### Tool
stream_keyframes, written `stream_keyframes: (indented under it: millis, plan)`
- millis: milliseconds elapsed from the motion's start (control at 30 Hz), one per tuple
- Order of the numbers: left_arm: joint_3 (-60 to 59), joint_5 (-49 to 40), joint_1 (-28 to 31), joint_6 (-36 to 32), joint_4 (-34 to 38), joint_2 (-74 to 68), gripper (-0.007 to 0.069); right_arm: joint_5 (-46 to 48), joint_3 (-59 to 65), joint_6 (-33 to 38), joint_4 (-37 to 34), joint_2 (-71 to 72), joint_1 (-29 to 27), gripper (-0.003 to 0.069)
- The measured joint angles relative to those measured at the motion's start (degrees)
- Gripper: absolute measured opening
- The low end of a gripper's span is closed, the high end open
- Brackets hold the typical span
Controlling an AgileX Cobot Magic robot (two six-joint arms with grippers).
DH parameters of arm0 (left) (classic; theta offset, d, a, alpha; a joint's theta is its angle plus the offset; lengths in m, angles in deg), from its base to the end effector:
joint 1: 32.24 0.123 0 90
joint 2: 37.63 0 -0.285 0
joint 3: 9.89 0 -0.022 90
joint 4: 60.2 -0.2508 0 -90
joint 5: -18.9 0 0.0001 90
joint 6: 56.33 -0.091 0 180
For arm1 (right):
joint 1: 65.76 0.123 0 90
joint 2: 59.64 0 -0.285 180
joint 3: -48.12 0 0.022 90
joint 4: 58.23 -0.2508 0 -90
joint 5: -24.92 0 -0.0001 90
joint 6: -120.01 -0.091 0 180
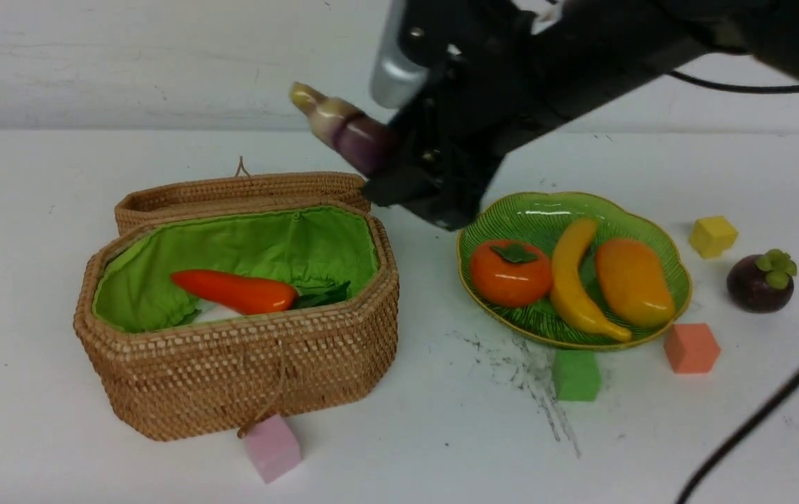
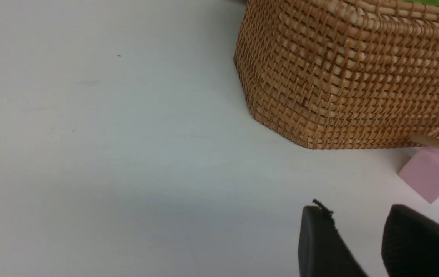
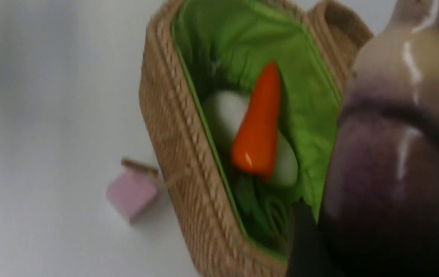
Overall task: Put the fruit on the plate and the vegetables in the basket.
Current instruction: Grab an eggplant with your right arm and place it in the basket on the left.
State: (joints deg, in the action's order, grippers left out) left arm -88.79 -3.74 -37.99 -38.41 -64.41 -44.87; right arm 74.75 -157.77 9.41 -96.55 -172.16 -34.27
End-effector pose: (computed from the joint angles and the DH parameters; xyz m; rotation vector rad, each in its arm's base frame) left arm 0.0521 -0.0027 0.1685 -0.1567 1.8964 -0.2078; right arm 0.3356 0.2562 0.3719 -1.5212 1.5913 0.4504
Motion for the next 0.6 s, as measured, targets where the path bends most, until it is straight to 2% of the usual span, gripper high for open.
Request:
stream_keyframes:
  millis: [267, 400, 500, 600]
  plan:
    - [0.0, 0.0, 0.0, 0.0, 0.0, 0.0, 0.0239, -4.7, -11.7, 10.3, -13.7, -14.6, 2.5, 0.0358]
    - [0.0, 0.0, 0.0, 0.0, 0.0, 0.0, 0.0239, -8.0, -12.8, 14.3, -13.9, -18.6, 4.1, 0.0358]
    - [0.0, 0.0, 0.0, 0.0, 0.0, 0.0, 0.0239, -9.7, -12.8, 13.0, -11.8, -20.4, 5.1, 0.0358]
    - [0.0, 0.0, 0.0, 0.0, 0.0, 0.0, 0.0239, -11.3, -12.7, 8.2, -11.1, -20.8, 5.4, 0.0358]
